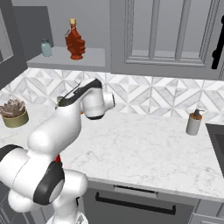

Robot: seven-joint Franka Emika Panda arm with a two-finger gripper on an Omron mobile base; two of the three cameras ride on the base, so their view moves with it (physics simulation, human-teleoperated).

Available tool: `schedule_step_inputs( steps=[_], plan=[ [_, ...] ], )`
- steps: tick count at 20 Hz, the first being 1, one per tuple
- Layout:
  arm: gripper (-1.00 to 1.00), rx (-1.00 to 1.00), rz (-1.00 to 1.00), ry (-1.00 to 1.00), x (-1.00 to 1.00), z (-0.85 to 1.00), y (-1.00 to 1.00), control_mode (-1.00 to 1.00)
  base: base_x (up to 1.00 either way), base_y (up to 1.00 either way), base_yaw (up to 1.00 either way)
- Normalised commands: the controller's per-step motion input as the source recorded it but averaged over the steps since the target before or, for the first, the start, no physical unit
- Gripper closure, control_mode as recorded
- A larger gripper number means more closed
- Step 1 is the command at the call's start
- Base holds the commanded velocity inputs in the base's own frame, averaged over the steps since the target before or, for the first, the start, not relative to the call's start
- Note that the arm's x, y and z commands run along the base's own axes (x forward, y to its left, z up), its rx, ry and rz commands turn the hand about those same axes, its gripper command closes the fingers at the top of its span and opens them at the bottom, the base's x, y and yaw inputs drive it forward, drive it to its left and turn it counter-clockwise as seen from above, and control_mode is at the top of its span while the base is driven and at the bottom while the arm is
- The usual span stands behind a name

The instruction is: Put the shaker and condiment bottle from the counter next to their counterparts in the cabinet.

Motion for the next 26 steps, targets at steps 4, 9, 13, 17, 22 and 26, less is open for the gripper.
schedule_step_inputs(
  steps=[4, 9, 13, 17, 22, 26],
  plan=[
    [1.00, 0.09, -0.12, 0.00, 0.00, 1.00, 0.01, -1.00, 0.00, 0.00, 0.00],
    [1.00, 0.11, -0.23, 0.00, 0.00, 1.00, 0.00, -1.00, 0.00, 0.00, 0.00],
    [1.00, 0.00, -0.29, 0.03, 0.00, 0.93, 0.10, -1.00, 0.00, 0.00, 0.00],
    [1.00, -0.02, -0.22, 0.06, 0.00, 0.86, 0.04, -1.00, 0.00, 0.00, 0.00],
    [1.00, -0.05, -0.11, 0.01, 0.08, 0.76, 0.23, -1.00, 0.00, 0.00, 0.00],
    [1.00, -0.33, -0.10, 0.00, 0.24, 0.31, 0.25, -1.00, 0.00, 0.00, 0.00]
  ],
)
